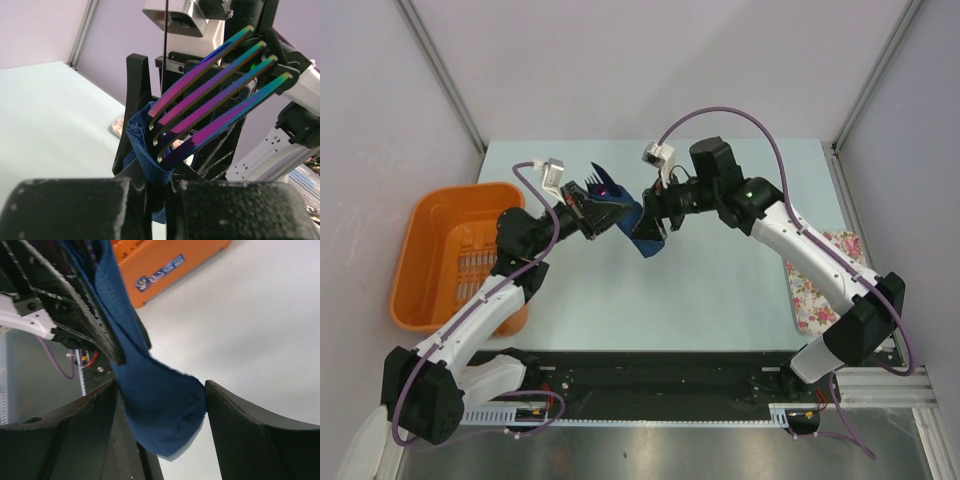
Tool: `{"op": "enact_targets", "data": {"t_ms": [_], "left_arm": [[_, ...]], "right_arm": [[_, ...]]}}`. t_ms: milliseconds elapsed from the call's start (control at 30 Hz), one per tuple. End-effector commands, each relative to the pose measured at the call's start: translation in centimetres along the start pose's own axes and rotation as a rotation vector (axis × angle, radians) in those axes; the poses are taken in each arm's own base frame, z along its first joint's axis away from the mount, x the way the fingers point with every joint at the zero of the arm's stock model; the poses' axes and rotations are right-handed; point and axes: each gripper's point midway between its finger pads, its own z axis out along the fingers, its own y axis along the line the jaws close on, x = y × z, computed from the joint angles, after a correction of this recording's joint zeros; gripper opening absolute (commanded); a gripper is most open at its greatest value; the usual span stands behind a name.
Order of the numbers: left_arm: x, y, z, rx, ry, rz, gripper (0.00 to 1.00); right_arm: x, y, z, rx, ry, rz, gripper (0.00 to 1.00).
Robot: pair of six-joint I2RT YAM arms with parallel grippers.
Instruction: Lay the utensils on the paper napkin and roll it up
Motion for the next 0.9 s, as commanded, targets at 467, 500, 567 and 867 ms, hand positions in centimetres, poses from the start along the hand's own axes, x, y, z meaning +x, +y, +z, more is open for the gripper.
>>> {"op": "enact_targets", "data": {"t_ms": [467, 500, 567, 867], "left_arm": [[-2.7, 0.1, 0.6, -0.03, -0.083, 0.052, 0.0], [-2.4, 0.7, 0.6, -0.062, -0.069, 0.039, 0.0], [-2.6, 1.4, 0.7, -0.1, -0.066, 0.055, 0.0], [-2.7, 2.2, 0.8, -0.141, -0.081, 0.018, 0.0]], "right_arm": [[-2.5, -2.4, -4.6, 0.165, -0.049, -0.024, 0.82], [-2.9, -3.0, -5.2, 0.211, -0.06, -0.025, 0.82], [-3.6, -2.9, -5.9, 0.234, -0.077, -0.034, 0.82], [-3.2, 1.8, -3.5, 0.137, -0.065, -0.158, 0.82]]}}
